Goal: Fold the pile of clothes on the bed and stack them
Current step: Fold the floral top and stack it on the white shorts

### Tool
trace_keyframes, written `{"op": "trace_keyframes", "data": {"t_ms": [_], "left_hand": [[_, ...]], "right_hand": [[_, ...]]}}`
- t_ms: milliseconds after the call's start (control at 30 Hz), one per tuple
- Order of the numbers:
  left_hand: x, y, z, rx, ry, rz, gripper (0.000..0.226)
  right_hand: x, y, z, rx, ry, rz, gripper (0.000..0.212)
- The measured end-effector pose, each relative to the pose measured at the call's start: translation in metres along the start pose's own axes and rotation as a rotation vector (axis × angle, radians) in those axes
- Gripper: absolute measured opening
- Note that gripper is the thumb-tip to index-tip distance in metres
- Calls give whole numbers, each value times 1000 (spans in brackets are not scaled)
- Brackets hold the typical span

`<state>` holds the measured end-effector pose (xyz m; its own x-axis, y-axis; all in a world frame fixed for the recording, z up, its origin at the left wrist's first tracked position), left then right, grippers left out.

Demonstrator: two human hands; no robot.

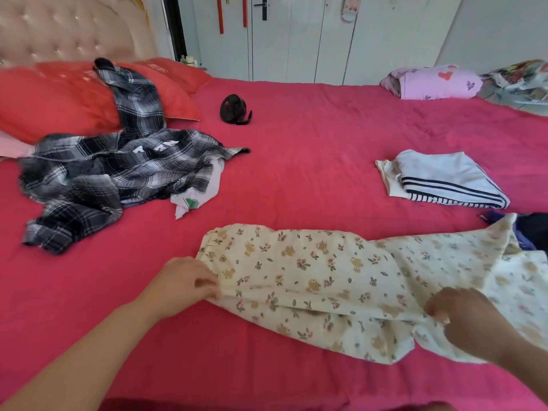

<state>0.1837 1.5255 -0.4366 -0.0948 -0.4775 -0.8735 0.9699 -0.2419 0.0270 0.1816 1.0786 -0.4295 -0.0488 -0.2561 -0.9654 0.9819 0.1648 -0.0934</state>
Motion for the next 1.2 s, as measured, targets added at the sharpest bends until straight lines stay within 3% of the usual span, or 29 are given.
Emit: {"op": "trace_keyframes", "data": {"t_ms": [67,167,267,367,433,567,667,733,833,933,1033,1200], "left_hand": [[-17,7,5,-51,-147,201,24],[-24,27,9,-132,-181,440,18],[-10,45,6,-273,-150,413,26],[11,53,-6,-448,-120,305,41],[22,54,-14,-552,-193,225,57],[26,56,-26,-751,-396,249,84],[22,58,-36,-919,-569,252,90],[21,59,-42,-985,-697,191,92],[24,58,-43,-978,-990,118,74],[10,59,-43,-868,-1068,188,41],[-21,53,-49,-714,-1002,343,26],[-70,18,-75,-625,-694,618,31]], "right_hand": [[-18,13,-9,50,181,24,38],[-44,36,-50,27,517,229,41],[-32,46,-108,-123,501,246,40],[24,41,-139,-118,321,-22,52],[48,36,-144,-114,249,-86,53],[36,48,-138,-100,316,-5,53],[17,58,-140,-63,410,119,52],[20,59,-152,-77,381,69,51],[34,58,-167,-77,259,9,50],[33,61,-168,-40,270,12,50],[20,67,-178,-56,290,34,51],[-3,69,-227,-145,346,88,51]]}}
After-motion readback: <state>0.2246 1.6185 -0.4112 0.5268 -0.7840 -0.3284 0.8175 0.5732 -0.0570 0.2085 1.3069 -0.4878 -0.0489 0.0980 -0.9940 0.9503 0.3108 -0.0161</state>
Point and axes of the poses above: each hand's wrist, its own y-axis towards the middle knuckle, its own x-axis out of the palm, z = x × y, the point moved 5 cm from there along y, towards the middle knuckle, and after that the axes turned 7 degrees about -y, right-handed, at the moved point
